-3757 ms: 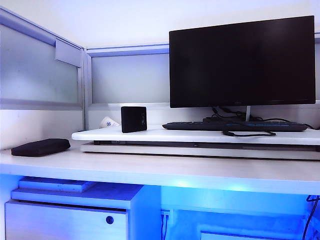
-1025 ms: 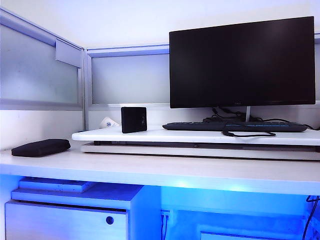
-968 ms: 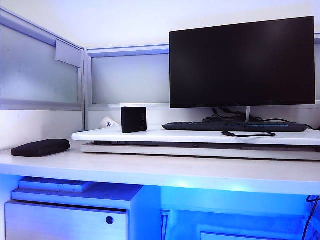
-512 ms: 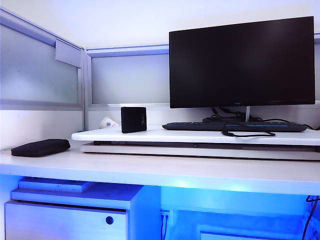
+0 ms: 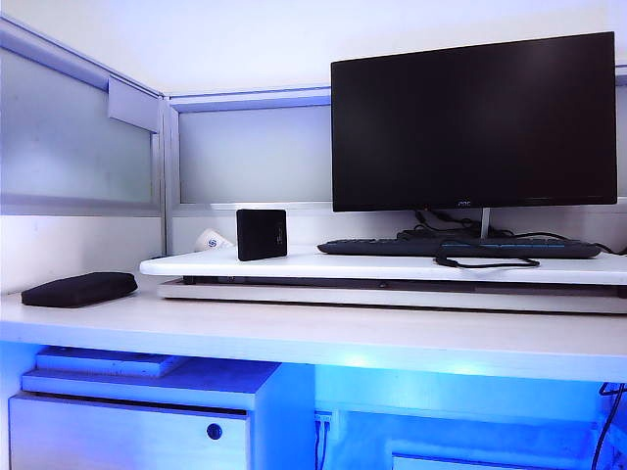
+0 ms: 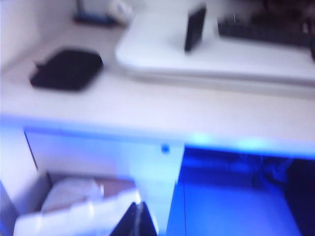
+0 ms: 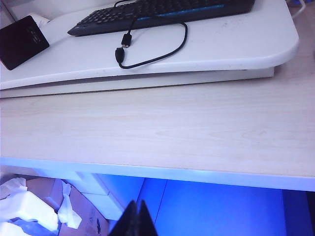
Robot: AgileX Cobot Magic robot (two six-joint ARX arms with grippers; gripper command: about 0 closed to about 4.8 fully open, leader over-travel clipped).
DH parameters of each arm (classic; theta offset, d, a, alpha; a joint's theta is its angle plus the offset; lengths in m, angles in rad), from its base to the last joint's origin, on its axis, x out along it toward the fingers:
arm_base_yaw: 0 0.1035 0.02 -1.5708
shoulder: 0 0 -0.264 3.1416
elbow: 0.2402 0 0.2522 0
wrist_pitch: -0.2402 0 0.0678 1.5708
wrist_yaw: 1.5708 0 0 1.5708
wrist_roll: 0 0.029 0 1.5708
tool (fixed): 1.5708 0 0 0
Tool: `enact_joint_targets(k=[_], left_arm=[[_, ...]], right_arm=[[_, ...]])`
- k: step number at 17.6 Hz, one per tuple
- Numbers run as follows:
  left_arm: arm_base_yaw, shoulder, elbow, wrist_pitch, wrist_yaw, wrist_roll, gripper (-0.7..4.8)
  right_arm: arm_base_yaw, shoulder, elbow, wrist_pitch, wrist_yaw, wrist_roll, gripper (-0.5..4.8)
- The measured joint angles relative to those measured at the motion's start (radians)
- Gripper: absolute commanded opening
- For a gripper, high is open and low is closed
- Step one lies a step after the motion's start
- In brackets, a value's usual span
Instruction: Unplug the data cable of the portable hard drive.
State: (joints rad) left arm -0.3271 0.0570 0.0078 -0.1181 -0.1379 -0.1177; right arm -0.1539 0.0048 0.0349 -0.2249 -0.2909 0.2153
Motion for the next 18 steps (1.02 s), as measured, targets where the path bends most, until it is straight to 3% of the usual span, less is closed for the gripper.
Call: enact_joint_targets(k=[4,6,8,10,11,13,14,16,18], left_arm=[[0.000,0.000,0.000,-0.017,-0.226,0.034,-0.06],[0.003,0.000,0.000,-0.013,-0.279,0.061,-0.06],[0.005,0.000,0.000,-0.013,-0.296,0.061,-0.06],[0.063,0.000,0.000,-0.013,-0.261,0.045,-0.06],[0.158,0.000,0.000,-0.011,-0.176,0.030,-0.06],[0.510,0.000,0.000,0.034,0.097,-0.053,-0.06],[0.631,0.000,0.000,0.032,0.260,-0.099,-0.06],[0.515,0.000,0.000,-0.002,0.272,-0.085,-0.06],[0.512,0.000,0.000,-0.002,0.274,-0.085,-0.06]], right_arm=[[-0.002,0.000,-0.004,0.006,0.094,-0.004,-0.06],[-0.013,0.000,-0.005,0.004,0.109,-0.026,-0.06],[-0.091,0.000,-0.005,0.003,0.089,-0.027,-0.06],[-0.092,0.000,-0.005,0.003,0.089,-0.027,-0.06],[-0.092,0.000,-0.005,0.003,0.080,-0.027,-0.06],[-0.092,0.000,-0.005,0.003,0.064,-0.027,-0.06],[-0.092,0.000,-0.005,0.005,0.051,-0.027,-0.06],[-0.042,0.000,-0.007,0.016,-0.014,-0.014,-0.06],[0.052,0.000,-0.007,0.016,-0.011,-0.014,-0.06]])
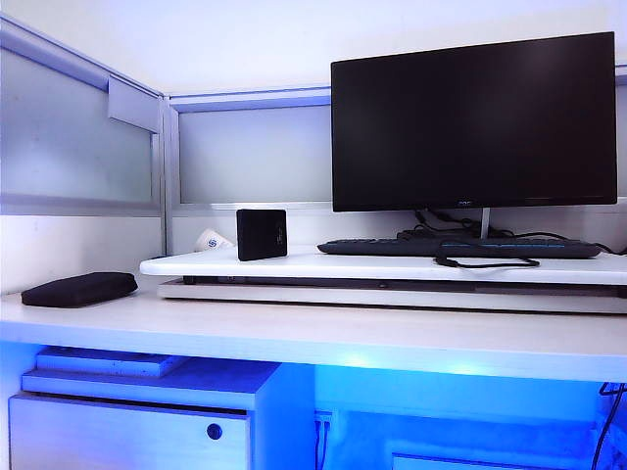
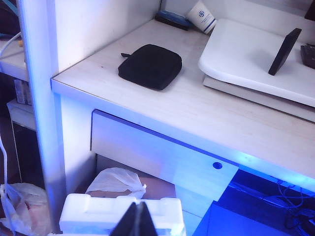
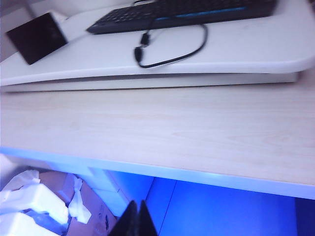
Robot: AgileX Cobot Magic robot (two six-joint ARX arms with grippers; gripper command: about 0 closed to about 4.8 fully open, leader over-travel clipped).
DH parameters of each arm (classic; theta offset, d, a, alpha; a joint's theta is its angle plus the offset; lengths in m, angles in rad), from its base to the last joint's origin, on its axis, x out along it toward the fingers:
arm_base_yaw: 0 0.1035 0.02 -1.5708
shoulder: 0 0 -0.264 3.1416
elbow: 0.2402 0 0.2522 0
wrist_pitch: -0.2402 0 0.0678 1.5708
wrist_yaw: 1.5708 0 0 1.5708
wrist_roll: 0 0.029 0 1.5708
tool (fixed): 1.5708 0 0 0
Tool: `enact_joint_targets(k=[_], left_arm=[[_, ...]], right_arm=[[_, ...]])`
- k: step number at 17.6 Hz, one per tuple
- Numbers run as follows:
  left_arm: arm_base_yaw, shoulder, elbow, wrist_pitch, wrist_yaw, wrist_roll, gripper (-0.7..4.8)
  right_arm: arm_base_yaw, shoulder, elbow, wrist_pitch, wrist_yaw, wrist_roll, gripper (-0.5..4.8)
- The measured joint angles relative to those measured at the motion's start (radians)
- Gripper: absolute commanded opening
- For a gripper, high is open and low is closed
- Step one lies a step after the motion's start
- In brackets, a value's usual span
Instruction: Unplug the data cable of the portable hard drive.
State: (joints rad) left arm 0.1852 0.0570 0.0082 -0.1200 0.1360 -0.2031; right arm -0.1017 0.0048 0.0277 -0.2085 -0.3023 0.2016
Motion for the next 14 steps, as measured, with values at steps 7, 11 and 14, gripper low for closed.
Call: enact_joint_targets(k=[7,11,14], left_arm=[[-0.109,0.000,0.000,-0.026,0.022,0.018,-0.06],[-0.109,0.000,0.000,-0.026,0.022,0.162,-0.06],[-0.109,0.000,0.000,-0.026,0.022,0.162,-0.06]], right_arm=[[0.060,0.000,0.000,0.000,0.014,0.006,-0.06],[0.060,0.000,0.000,0.000,0.014,0.006,-0.06],[0.060,0.000,0.000,0.000,0.014,0.006,-0.06]])
